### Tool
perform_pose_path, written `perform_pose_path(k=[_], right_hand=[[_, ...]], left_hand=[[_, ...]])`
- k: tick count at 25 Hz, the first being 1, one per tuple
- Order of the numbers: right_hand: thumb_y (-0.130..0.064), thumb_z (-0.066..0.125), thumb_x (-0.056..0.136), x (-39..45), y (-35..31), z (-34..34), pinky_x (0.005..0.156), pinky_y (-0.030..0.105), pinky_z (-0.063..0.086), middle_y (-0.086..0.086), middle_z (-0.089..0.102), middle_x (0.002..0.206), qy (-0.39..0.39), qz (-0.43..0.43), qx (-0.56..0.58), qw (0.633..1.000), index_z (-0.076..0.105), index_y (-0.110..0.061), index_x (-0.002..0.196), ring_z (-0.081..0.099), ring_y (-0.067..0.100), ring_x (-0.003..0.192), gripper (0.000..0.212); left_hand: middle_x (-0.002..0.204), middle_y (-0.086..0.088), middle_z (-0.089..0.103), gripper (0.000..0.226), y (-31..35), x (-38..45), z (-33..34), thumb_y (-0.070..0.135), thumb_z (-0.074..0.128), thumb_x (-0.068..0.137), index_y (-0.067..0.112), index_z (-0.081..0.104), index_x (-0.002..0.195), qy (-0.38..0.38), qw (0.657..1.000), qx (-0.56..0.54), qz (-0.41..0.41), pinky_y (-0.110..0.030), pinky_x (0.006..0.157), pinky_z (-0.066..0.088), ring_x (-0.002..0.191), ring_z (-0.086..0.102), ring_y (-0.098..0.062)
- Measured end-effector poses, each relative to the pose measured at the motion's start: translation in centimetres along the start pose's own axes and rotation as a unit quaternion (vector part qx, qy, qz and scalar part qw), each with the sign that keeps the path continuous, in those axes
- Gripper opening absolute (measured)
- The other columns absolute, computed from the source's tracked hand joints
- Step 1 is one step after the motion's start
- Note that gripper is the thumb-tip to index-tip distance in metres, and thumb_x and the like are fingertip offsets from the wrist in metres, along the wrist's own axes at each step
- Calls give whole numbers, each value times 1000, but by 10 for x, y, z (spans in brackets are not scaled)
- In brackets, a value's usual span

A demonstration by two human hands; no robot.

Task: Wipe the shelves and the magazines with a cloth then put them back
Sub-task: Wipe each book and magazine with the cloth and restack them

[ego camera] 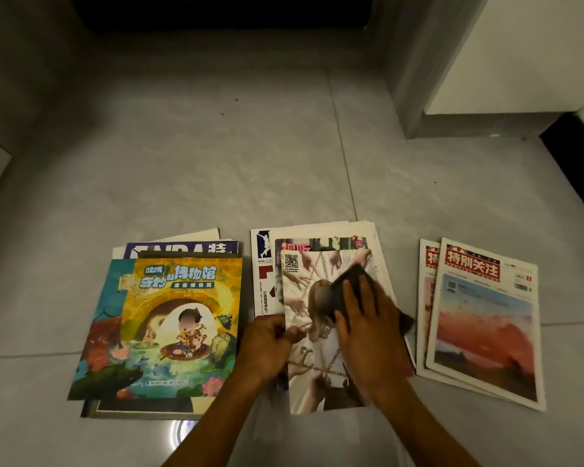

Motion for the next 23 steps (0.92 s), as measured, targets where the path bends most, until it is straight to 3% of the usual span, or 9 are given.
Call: perform_pose_path(k=[2, 4, 8, 10, 13, 14, 17, 21, 23], right_hand=[[-39, 78, 73, -18, -48, 10, 102, 52, 43, 13, 51, 139, -11, -147, -10, 989, 50, -19, 136, 49, 36, 126, 72], [-34, 86, 63, -7, -41, 5, 96, 48, 48, 12, 58, 131, 7, -248, -20, 968, 51, -19, 133, 57, 33, 117, 80], [-27, 69, 85, 45, 24, -4, 106, 50, 41, 14, 43, 144, 21, 14, 95, 995, 44, -20, 139, 46, 33, 128, 60], [-26, 78, 76, 40, -20, 8, 107, 50, 40, 13, 45, 143, 11, -29, 71, 997, 49, -18, 136, 45, 35, 129, 67], [-21, 81, 73, 31, -68, 5, 107, 47, 39, 11, 50, 141, 1, -242, 40, 969, 55, -20, 132, 49, 32, 127, 64], [-20, 77, 78, 44, -56, 0, 109, 47, 37, 10, 50, 141, -17, -245, 37, 969, 55, -21, 132, 48, 30, 128, 59], [-23, 66, 88, 74, -8, -5, 113, 49, 30, 9, 43, 146, -7, -61, 81, 995, 46, -21, 139, 38, 30, 135, 54], [-25, 66, 88, 51, -72, 2, 115, 45, 22, 6, 39, 150, -32, -252, 58, 965, 48, -22, 139, 32, 27, 140, 54], [-25, 61, 92, 62, -40, -3, 114, 41, 21, 5, 40, 150, -37, -244, 63, 967, 47, -22, 140, 35, 27, 138, 50]], left_hand=[[106, 1, 67, 5, -6, 3, 2, 17, 65, 89, 18, 67, 85, 1, 1000, 5, 8, -36, 90, 53, 100, 61, -16], [91, -1, 72, 13, -11, 3, 1, 24, 68, 87, 17, 66, 76, 7, 1000, -2, -4, -39, 79, 58, 82, 69, -16], [69, 2, 69, 29, -11, 6, 1, 33, 72, 82, 13, 63, 64, 20, 1000, 1, -24, -30, 59, 57, 55, 67, -14], [69, 3, 67, 31, -9, 6, 3, 34, 71, 83, 15, 59, 62, 21, 1000, 17, -15, -31, 64, 57, 63, 67, -15], [72, 1, 68, 28, -9, 6, 3, 32, 68, 86, 20, 58, 62, 21, 999, 36, 8, -37, 76, 57, 72, 67, -17], [77, -2, 70, 28, -10, 6, 4, 33, 69, 85, 20, 59, 63, 19, 999, 33, 7, -39, 75, 58, 74, 68, -20], [87, -4, 71, 31, -12, 8, 5, 35, 69, 84, 19, 55, 62, 30, 999, 30, -4, -37, 72, 59, 84, 69, -25], [78, -2, 69, 28, -15, 7, 4, 30, 69, 85, 14, 58, 65, 41, 999, 22, 3, -33, 75, 56, 83, 68, -21], [90, -3, 71, 24, -17, 7, 4, 28, 67, 86, 12, 61, 70, 44, 999, 29, 14, -28, 73, 53, 94, 66, -20]])
Point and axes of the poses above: each hand's wrist, its own x-axis towards the middle knuckle, its own z-axis out of the palm, y = z × x, the point moved 6 cm from there along x, towards the middle knuckle
